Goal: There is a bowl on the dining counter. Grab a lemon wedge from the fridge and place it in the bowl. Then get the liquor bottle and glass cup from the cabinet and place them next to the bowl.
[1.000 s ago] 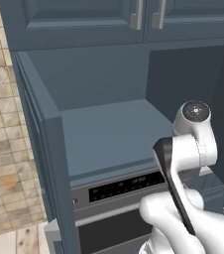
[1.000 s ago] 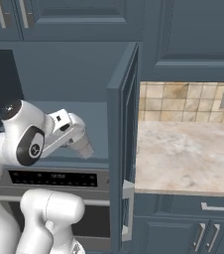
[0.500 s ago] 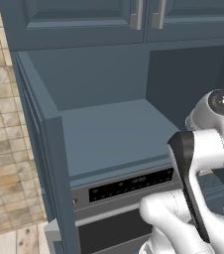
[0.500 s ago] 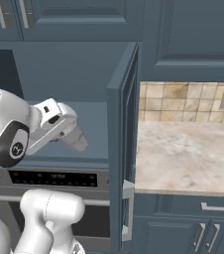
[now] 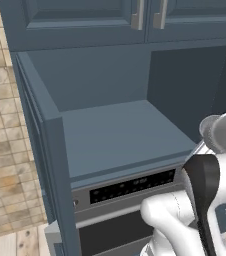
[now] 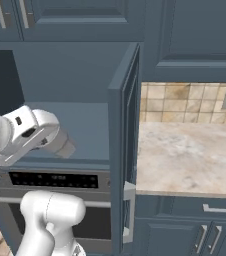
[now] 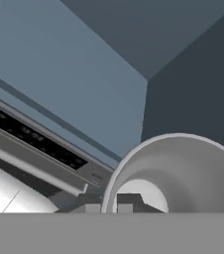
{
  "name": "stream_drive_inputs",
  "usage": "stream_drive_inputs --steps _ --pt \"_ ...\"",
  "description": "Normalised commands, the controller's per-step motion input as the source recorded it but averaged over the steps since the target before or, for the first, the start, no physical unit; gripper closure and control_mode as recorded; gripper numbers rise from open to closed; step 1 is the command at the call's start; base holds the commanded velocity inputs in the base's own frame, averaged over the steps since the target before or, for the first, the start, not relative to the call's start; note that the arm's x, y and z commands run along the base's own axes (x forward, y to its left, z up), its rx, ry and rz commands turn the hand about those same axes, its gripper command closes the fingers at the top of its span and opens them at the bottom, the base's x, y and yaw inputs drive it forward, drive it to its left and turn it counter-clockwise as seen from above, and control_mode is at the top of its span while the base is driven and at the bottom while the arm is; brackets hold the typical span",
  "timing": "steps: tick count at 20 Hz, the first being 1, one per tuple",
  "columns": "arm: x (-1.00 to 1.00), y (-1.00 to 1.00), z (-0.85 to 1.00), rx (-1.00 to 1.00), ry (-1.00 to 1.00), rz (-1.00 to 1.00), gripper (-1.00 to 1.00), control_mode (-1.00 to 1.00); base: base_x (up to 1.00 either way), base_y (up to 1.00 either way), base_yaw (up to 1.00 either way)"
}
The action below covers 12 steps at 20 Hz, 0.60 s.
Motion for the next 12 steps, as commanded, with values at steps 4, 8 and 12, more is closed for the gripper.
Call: stream_drive_inputs --steps 4,8,12 --pt "-0.42 0.05 0.0 -0.02 -0.18 0.0 1.0 1.0 -0.44 0.04 0.0" --pt "0.0 0.0 0.0 0.0 0.0 0.0 1.0 1.0 -0.89 0.12 0.0" --pt "0.0 0.0 0.0 0.0 0.0 0.0 1.0 1.0 -0.88 0.25 0.01"
